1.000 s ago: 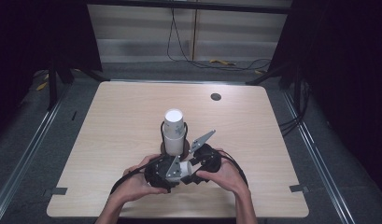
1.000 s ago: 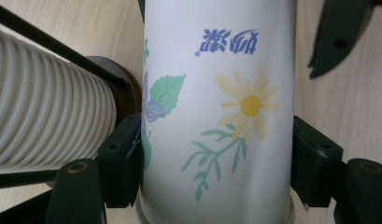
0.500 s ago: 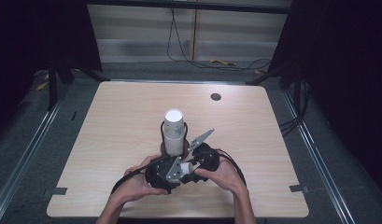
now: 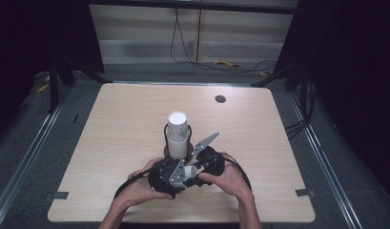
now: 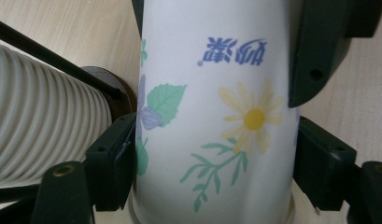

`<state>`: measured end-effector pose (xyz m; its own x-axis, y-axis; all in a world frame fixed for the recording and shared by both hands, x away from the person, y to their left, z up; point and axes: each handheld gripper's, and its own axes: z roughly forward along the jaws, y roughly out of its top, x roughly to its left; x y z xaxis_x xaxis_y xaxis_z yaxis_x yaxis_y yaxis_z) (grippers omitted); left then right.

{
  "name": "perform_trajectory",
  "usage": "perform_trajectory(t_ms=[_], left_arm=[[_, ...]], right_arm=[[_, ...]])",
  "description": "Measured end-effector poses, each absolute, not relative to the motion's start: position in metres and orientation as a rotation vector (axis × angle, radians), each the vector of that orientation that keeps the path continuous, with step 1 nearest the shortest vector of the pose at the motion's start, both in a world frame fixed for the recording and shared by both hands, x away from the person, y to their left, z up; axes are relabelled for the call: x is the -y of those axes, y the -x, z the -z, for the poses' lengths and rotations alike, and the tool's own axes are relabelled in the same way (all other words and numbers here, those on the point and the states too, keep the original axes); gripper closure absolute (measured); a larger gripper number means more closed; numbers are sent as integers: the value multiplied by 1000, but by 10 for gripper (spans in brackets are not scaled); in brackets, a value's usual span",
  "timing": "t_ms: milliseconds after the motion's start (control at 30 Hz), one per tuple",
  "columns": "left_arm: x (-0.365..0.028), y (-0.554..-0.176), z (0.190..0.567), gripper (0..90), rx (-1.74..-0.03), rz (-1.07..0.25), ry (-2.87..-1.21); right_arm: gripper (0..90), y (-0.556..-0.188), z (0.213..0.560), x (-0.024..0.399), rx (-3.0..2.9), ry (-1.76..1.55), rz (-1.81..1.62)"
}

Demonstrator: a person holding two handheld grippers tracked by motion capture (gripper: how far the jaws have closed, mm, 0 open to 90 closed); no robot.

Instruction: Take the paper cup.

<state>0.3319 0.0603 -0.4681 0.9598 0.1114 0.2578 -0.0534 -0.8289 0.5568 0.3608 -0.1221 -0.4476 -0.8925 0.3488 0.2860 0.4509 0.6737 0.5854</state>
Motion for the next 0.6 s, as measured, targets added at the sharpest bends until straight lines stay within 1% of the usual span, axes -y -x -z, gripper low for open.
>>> perform_trajectory(t_ms=[133,400,600], left_arm=[[-61,-332,468,208,-39,-387,-2518],[-65,-333,470,197,-61,-382,-2484],[-71,-332,470,176,-93,-375,-2419]], right_arm=[[349,-359,445,123,2750,670,1014],[351,-359,447,123,2753,668,1015],[352,-358,445,124,2777,674,1021]])
